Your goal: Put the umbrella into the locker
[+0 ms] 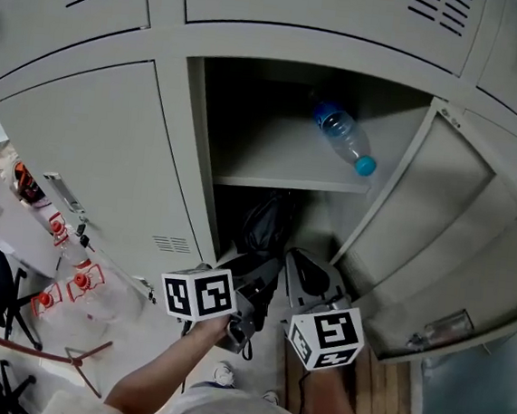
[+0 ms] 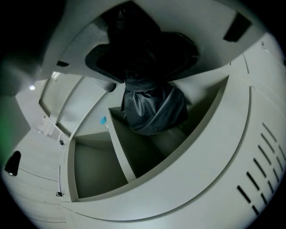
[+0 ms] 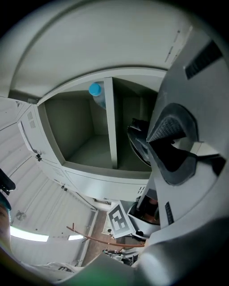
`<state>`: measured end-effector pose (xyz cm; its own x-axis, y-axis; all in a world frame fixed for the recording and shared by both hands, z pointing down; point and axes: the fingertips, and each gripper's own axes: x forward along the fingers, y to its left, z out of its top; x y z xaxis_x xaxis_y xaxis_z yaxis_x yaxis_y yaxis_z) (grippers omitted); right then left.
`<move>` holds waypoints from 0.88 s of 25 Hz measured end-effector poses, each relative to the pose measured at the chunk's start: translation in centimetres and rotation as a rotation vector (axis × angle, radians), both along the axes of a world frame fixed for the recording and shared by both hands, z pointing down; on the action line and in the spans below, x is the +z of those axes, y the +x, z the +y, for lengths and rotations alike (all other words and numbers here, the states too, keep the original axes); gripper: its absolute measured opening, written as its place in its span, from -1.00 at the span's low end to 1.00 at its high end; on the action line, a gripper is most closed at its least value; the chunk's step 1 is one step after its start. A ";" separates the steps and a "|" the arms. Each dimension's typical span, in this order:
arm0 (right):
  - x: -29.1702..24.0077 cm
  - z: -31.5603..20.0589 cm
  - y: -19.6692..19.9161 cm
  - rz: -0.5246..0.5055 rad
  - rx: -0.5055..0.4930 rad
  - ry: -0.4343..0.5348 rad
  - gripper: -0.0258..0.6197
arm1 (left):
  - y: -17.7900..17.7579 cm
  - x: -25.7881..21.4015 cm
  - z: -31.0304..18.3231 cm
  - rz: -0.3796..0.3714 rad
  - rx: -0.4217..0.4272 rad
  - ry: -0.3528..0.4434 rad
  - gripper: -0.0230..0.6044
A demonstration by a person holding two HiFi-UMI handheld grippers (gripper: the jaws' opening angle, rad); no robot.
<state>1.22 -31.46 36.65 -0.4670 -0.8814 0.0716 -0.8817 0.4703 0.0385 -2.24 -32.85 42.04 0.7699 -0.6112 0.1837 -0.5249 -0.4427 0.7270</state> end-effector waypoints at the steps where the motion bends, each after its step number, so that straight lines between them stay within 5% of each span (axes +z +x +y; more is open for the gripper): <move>1: 0.2 -0.3 0.0 0.002 0.011 -0.004 -0.91 | 0.0 -0.1 -0.2 -0.017 0.008 0.012 -0.14; 11: -1.0 -1.1 0.4 0.015 0.074 0.018 -0.91 | 0.2 -0.2 -1.9 -0.195 0.040 0.100 -0.14; 22: -1.4 -1.6 1.1 0.005 0.000 0.036 -0.91 | 1.1 -0.5 -4.2 -0.409 0.008 0.191 -0.14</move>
